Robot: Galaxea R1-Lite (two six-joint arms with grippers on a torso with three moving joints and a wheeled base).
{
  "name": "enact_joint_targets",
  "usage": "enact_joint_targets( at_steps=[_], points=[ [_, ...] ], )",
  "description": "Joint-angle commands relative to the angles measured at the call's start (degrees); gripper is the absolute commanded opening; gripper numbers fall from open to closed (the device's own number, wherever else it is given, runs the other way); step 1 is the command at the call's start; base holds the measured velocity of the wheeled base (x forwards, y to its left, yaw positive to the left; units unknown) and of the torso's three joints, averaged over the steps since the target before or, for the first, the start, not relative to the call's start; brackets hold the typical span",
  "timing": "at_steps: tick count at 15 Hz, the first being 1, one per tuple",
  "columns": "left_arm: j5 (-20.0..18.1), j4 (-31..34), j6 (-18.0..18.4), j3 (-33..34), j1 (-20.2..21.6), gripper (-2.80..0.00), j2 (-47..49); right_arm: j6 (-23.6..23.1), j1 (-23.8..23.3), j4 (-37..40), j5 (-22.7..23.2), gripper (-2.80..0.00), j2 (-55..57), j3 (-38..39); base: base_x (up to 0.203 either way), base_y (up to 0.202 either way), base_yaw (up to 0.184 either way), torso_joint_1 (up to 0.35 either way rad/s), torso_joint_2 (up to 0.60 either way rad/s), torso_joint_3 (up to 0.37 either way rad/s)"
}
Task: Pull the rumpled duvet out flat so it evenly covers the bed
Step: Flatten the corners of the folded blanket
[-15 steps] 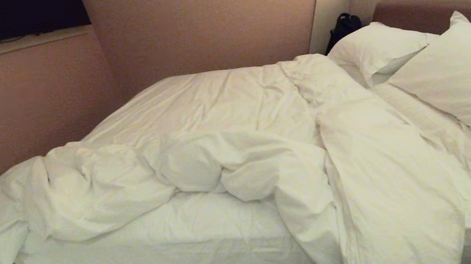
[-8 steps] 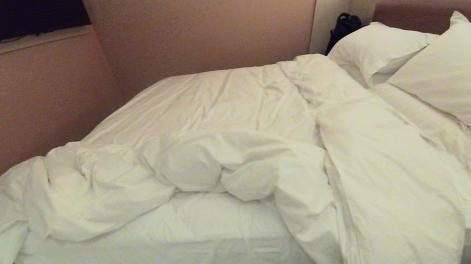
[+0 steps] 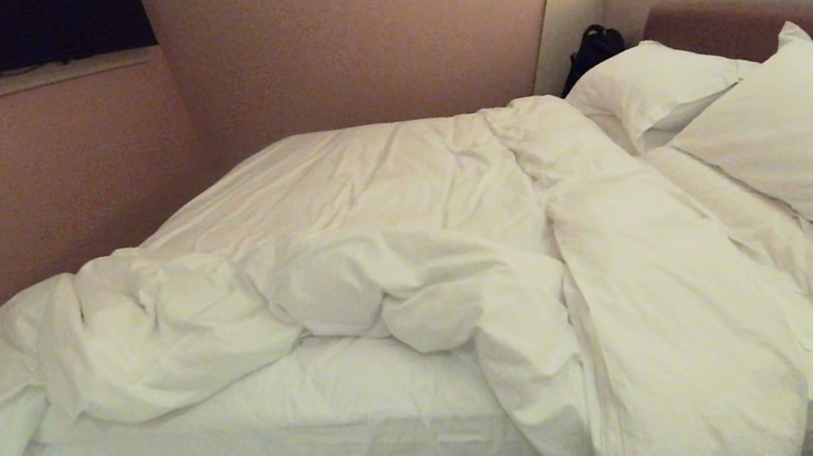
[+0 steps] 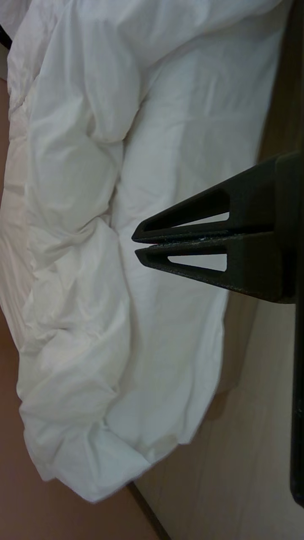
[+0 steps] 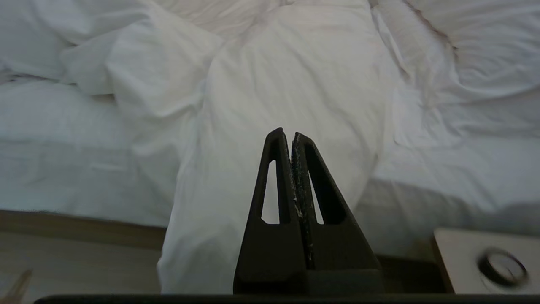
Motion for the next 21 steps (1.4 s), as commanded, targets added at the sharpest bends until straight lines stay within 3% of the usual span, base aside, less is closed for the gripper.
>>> enact_joint_targets(
  at_steps=[1, 5, 7, 11, 13, 16, 21],
  points=[
    [0.0, 0.0, -0.1, 0.0, 0.0, -2.8, 0.0, -0.8, 0.0, 0.1, 0.1, -2.8, 0.0, -0.1, 0.179, 0.0, -0.001, 0.001, 0.0, -0.001],
    [0.0, 0.0, -0.2, 0.0, 0.0, -2.8, 0.0, -1.2, 0.0, 0.1, 0.1, -2.8, 0.0, -0.9, 0.197, 0.0, -0.001, 0.007, 0.0, 0.0],
    [0.0, 0.0, -0.3, 0.0, 0.0, -2.8, 0.0, -0.6, 0.0, 1.2, 0.3, -2.8, 0.0, -5.0, 0.167, 0.0, 0.002, 0.008, 0.0, 0.006],
    [0.0, 0.0, -0.3, 0.0, 0.0, -2.8, 0.0, -0.3, 0.0, 13.6, 7.7, -2.8, 1.3, -17.6, 0.017, 0.0, 0.002, 0.003, 0.0, 0.001],
    [0.0, 0.0, -0.3, 0.0, 0.0, -2.8, 0.0, 0.0, 0.0, 16.4, 12.0, -2.8, 7.6, -21.7, 0.0, 0.0, 0.0, 0.0, 0.0, 0.0],
    [0.0, 0.0, -0.3, 0.0, 0.0, -2.8, 0.0, 0.5, -0.1, 14.1, 16.6, -2.8, 21.2, -23.9, 0.0, 0.0, 0.0, 0.0, 0.0, 0.0],
    [0.0, 0.0, -0.3, 0.0, 0.0, -2.8, 0.0, 0.7, 0.5, 3.8, 23.6, -2.8, 43.2, -24.8, 0.0, 0.0, 0.0, 0.0, 0.0, 0.0]
  ],
)
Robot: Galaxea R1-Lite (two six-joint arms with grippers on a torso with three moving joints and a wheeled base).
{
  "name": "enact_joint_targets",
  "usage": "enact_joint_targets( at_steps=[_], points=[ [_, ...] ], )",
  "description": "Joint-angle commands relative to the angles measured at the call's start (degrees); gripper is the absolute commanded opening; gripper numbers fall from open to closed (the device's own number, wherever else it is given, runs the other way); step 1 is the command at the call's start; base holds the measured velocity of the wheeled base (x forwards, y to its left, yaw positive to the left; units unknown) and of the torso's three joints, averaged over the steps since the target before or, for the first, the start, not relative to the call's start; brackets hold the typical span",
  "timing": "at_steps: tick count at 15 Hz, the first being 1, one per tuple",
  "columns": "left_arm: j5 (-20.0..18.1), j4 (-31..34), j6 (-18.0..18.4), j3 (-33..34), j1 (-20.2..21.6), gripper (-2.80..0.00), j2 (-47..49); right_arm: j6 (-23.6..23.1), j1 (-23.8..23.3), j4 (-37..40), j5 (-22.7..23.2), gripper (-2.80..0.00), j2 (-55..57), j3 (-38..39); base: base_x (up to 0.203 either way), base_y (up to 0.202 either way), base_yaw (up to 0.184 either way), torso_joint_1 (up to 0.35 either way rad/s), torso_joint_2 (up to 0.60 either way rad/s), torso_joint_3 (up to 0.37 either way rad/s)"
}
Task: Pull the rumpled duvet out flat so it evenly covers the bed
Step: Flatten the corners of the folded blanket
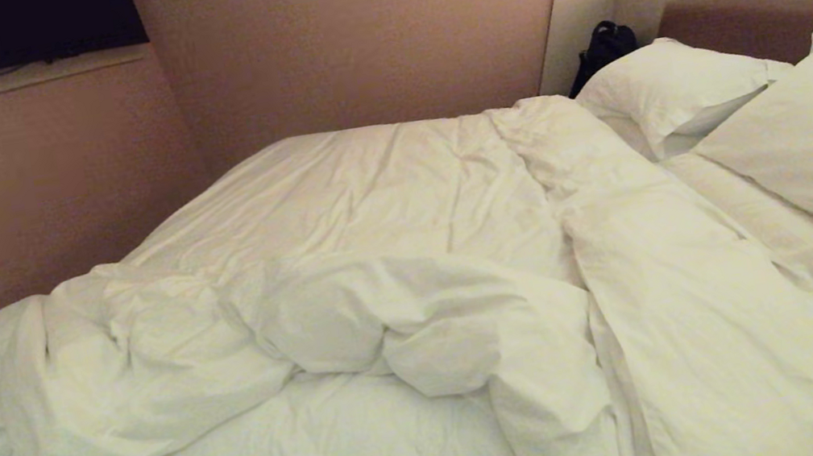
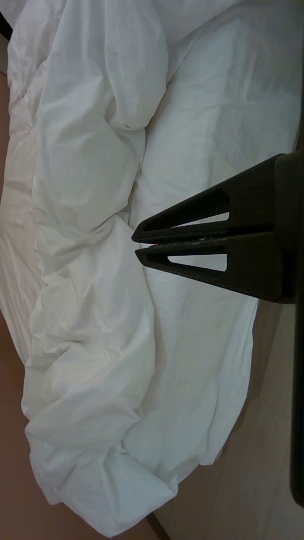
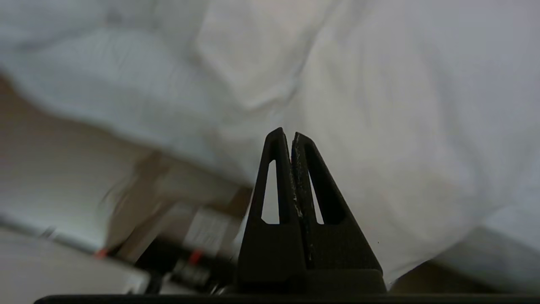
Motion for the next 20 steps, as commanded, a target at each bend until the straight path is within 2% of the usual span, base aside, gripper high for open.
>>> enact_joint_targets(
  at_steps=[1, 4, 6, 9, 12, 16, 20],
  points=[
    [0.0, 0.0, -0.1, 0.0, 0.0, -2.8, 0.0, -0.1, 0.9, -8.7, 5.4, -2.8, 12.0, -0.2, 0.0, 0.0, 0.0, 0.0, 0.0, 0.0],
    [0.0, 0.0, -0.1, 0.0, 0.0, -2.8, 0.0, 0.0, 6.3, -15.3, 6.2, -2.8, 25.0, -0.2, 0.0, 0.0, 0.0, 0.0, 0.0, 0.0],
    [0.0, 0.0, -0.1, 0.0, 0.0, -2.8, 0.0, 0.1, 10.8, -20.5, 5.2, -2.8, 32.1, -0.3, 0.0, 0.0, 0.0, 0.0, 0.0, 0.0],
    [0.0, 0.0, -0.1, 0.0, 0.0, -2.8, 0.0, 0.1, 18.4, -28.5, -0.4, -2.8, 43.0, -0.3, 0.0, 0.0, 0.0, 0.0, 0.0, 0.0],
    [0.0, 0.0, -0.1, 0.0, 0.0, -2.8, 0.0, 0.2, 26.3, -39.7, -4.4, -2.8, 49.6, -0.9, 0.0, 0.0, 0.0, 0.0, 0.0, 0.0],
    [0.0, 0.0, -0.1, 0.0, 0.0, -2.8, 0.0, -0.2, 32.3, -40.6, -11.5, -2.8, 53.7, -5.1, 0.0, 0.0, 0.0, 0.0, 0.0, 0.0],
    [0.0, 0.0, -0.1, 0.0, 0.0, -2.8, 0.0, -0.1, 33.6, -41.1, -15.4, -2.8, 61.2, -9.4, 0.0, 0.0, 0.0, 0.0, 0.0, 0.0]
  ],
)
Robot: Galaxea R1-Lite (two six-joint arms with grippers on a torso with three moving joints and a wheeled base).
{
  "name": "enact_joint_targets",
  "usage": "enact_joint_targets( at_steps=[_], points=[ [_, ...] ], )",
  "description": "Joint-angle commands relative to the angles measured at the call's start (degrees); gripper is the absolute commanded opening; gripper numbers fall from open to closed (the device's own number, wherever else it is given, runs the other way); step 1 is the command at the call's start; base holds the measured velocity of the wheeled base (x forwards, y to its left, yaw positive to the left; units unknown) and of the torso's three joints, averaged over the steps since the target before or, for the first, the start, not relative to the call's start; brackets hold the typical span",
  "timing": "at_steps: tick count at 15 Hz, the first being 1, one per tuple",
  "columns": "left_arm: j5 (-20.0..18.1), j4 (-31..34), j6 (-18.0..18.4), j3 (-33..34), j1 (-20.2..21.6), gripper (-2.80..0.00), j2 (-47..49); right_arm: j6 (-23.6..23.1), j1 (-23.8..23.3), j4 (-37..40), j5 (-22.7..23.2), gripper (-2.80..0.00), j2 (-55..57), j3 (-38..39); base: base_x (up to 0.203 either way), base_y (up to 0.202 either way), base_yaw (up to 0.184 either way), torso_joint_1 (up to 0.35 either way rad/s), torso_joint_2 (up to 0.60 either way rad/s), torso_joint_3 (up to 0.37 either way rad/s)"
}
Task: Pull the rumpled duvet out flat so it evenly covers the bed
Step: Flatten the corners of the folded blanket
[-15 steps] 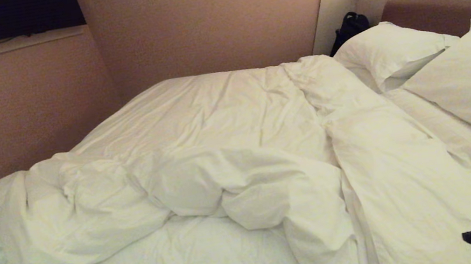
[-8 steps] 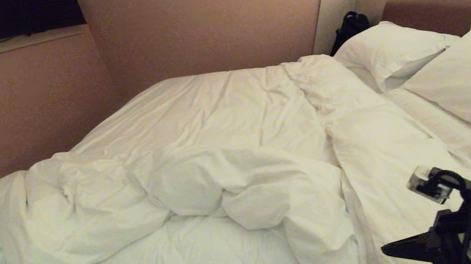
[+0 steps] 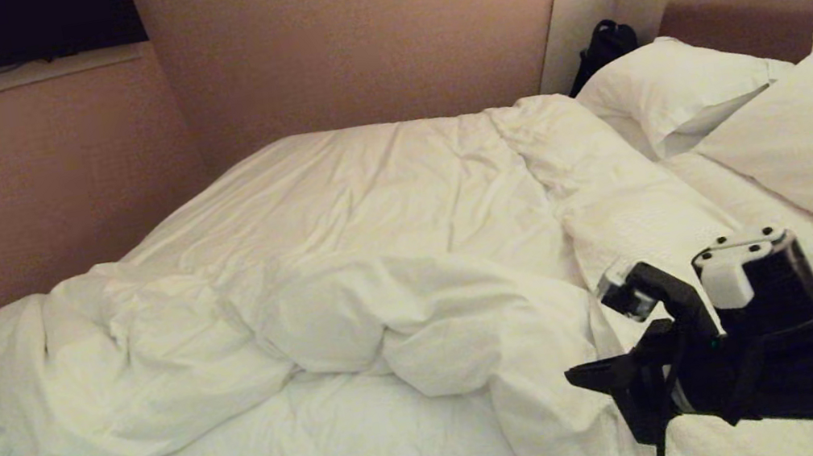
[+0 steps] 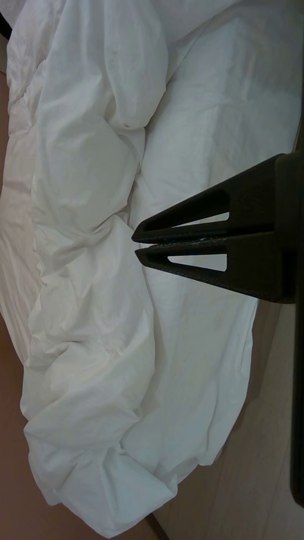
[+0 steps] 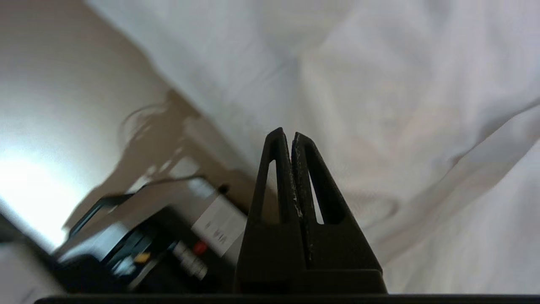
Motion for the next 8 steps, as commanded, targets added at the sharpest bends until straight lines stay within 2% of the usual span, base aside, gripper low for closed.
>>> enact_joint_targets(
  at_steps=[1, 4, 6, 8],
  points=[
    [0.0, 0.0, -0.1, 0.0, 0.0, -2.8, 0.0, 0.0, 0.2, -1.7, -4.1, -2.8, 4.8, -1.6, 0.0, 0.0, 0.0, 0.0, 0.0, 0.0],
    [0.0, 0.0, -0.1, 0.0, 0.0, -2.8, 0.0, -0.2, 0.3, -1.8, -5.5, -2.8, 10.3, -4.1, 0.0, 0.0, 0.0, 0.0, 0.0, 0.0],
    [0.0, 0.0, -0.1, 0.0, 0.0, -2.8, 0.0, -0.9, 0.4, -2.6, -8.7, -2.8, 14.6, -5.5, 0.0, 0.0, 0.0, 0.0, 0.0, 0.0],
    [0.0, 0.0, -0.1, 0.0, 0.0, -2.8, 0.0, -2.4, 0.4, -7.5, -11.8, -2.8, 17.6, -5.8, 0.0, 0.0, 0.0, 0.0, 0.0, 0.0]
  ],
)
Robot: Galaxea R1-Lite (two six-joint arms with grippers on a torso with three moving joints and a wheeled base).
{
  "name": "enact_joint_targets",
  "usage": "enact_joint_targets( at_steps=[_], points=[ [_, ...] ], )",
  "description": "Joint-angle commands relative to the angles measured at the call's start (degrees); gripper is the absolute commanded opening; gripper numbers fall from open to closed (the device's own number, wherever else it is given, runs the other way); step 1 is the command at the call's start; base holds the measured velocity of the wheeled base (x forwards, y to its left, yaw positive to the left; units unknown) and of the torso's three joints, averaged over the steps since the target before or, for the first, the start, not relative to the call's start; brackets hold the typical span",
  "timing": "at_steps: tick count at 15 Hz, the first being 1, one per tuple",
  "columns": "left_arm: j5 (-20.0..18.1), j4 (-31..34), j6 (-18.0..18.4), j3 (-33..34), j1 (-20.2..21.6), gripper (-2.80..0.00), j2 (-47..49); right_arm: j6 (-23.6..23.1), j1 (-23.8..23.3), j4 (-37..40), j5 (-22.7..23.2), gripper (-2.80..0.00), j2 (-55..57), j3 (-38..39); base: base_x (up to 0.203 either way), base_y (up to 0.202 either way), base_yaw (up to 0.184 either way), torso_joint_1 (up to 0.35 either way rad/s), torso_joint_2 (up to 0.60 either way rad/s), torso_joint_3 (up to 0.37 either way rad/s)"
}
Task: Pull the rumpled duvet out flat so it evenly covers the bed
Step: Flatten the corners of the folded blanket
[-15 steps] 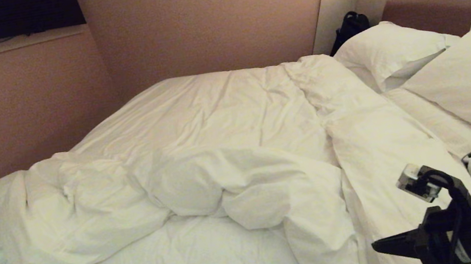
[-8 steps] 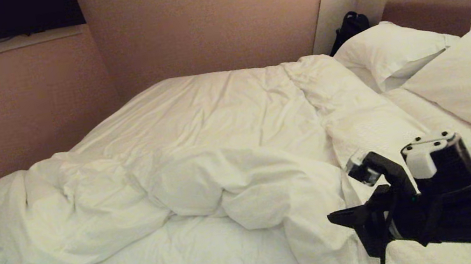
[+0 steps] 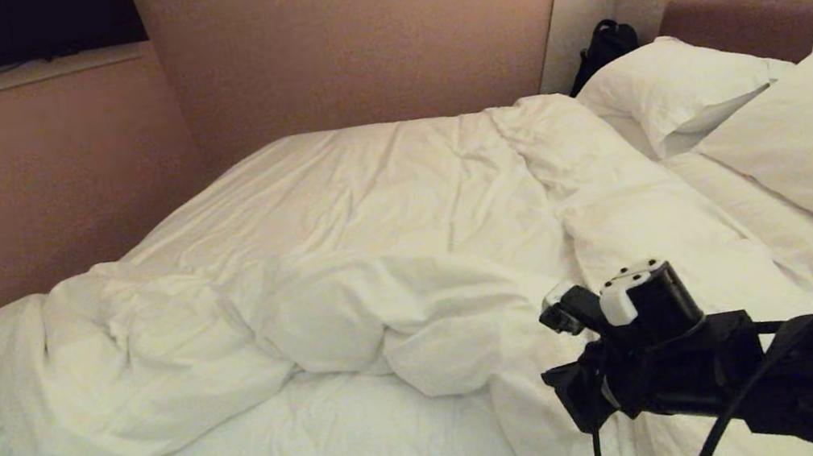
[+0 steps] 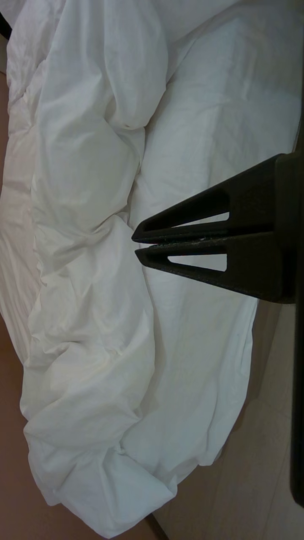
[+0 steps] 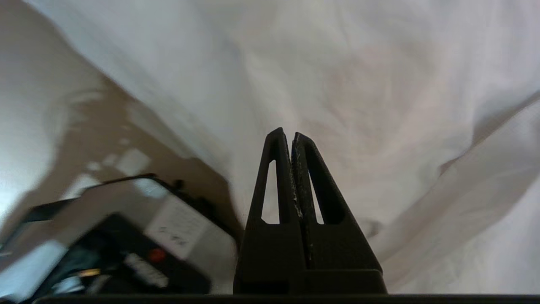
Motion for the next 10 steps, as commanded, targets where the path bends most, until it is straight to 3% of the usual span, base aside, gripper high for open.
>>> enact_joint_targets(
  at_steps=[1, 2, 3, 10],
  points=[
    [0.0, 0.0, 0.0, 0.0, 0.0, -2.8, 0.0, -1.3, 0.3, -5.3, -3.2, -2.8, 3.3, 0.0, 0.0, 0.0, 0.0, 0.0, 0.0, 0.0],
    [0.0, 0.0, 0.0, 0.0, 0.0, -2.8, 0.0, -1.7, 1.1, -5.4, -3.4, -2.8, 3.6, -0.1, 0.0, 0.0, 0.0, 0.0, 0.0, 0.0],
    [0.0, 0.0, 0.0, 0.0, 0.0, -2.8, 0.0, -1.7, 1.5, -5.4, -3.9, 0.0, 4.2, -0.4, 0.0, 0.0, 0.0, 0.0, 0.0, 0.0],
    [0.0, 0.0, 0.0, 0.0, 0.0, -2.8, 0.0, -1.9, 6.6, -10.7, -10.9, 0.0, 12.1, -1.0, 0.0, 0.0, 0.0, 0.0, 0.0, 0.0]
  ],
)
